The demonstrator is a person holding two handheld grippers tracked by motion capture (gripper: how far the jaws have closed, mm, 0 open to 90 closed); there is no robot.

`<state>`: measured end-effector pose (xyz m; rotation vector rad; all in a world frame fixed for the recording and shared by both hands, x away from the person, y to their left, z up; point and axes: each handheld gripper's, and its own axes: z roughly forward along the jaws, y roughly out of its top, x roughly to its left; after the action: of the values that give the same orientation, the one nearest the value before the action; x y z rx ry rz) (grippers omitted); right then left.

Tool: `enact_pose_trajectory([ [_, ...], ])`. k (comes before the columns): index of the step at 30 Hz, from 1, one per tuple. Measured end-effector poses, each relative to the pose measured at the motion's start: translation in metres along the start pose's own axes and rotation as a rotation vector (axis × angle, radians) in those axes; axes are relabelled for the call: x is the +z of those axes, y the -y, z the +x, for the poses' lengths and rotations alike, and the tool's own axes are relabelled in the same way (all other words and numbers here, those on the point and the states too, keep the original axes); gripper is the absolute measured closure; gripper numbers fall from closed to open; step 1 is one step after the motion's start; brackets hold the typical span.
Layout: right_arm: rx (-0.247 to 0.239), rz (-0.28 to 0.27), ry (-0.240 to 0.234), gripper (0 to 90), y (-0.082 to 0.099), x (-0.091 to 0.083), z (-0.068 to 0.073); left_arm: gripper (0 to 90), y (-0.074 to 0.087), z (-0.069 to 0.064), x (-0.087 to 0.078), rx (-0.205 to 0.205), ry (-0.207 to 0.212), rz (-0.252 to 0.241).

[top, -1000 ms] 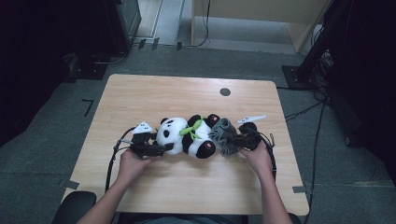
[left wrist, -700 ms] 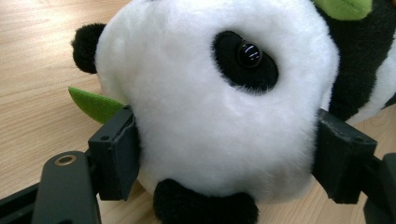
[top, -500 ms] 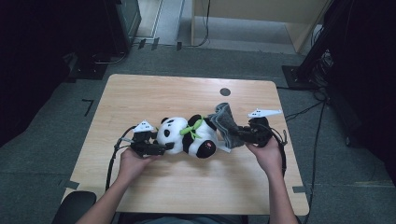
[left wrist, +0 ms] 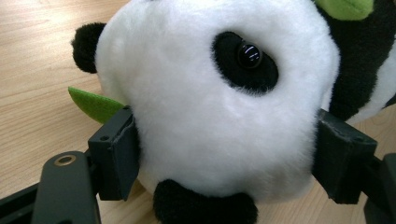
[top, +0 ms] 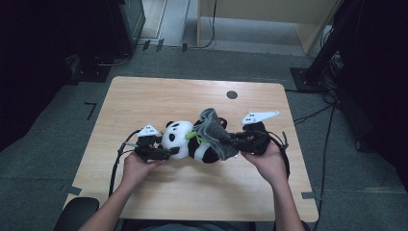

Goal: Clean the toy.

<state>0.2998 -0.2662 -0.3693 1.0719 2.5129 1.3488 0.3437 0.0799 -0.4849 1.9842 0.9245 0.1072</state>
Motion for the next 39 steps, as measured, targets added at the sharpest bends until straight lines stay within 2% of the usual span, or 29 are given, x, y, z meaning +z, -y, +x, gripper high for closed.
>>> enact_pose_trajectory([
  [3, -0.019, 0.049, -0.020, 76.6, 0.000, 0.014, 0.007, 21.2, 0.000, -0.001, 0.000, 0.001, -0.002, 0.000],
  [6, -0.027, 0.082, -0.016, 75.8, 0.002, 0.028, 0.010, 21.2, 0.000, -0.001, 0.000, 0.018, -0.007, 0.005],
  [11, -0.055, 0.085, 0.000, 74.6, 0.008, 0.043, 0.010, 21.2, 0.001, -0.003, 0.001, 0.032, -0.014, 0.006],
  [21, -0.052, 0.046, 0.017, 74.2, 0.013, 0.046, 0.002, 21.2, 0.001, -0.002, 0.001, 0.030, -0.012, 0.004],
  [28, -0.025, 0.035, 0.032, 75.0, 0.016, 0.044, -0.005, 21.2, 0.001, -0.002, 0.001, 0.030, -0.011, 0.003],
  [39, 0.031, 0.036, 0.089, 75.6, 0.023, 0.035, -0.024, 21.1, 0.001, -0.002, 0.001, 0.023, -0.008, 0.000],
])
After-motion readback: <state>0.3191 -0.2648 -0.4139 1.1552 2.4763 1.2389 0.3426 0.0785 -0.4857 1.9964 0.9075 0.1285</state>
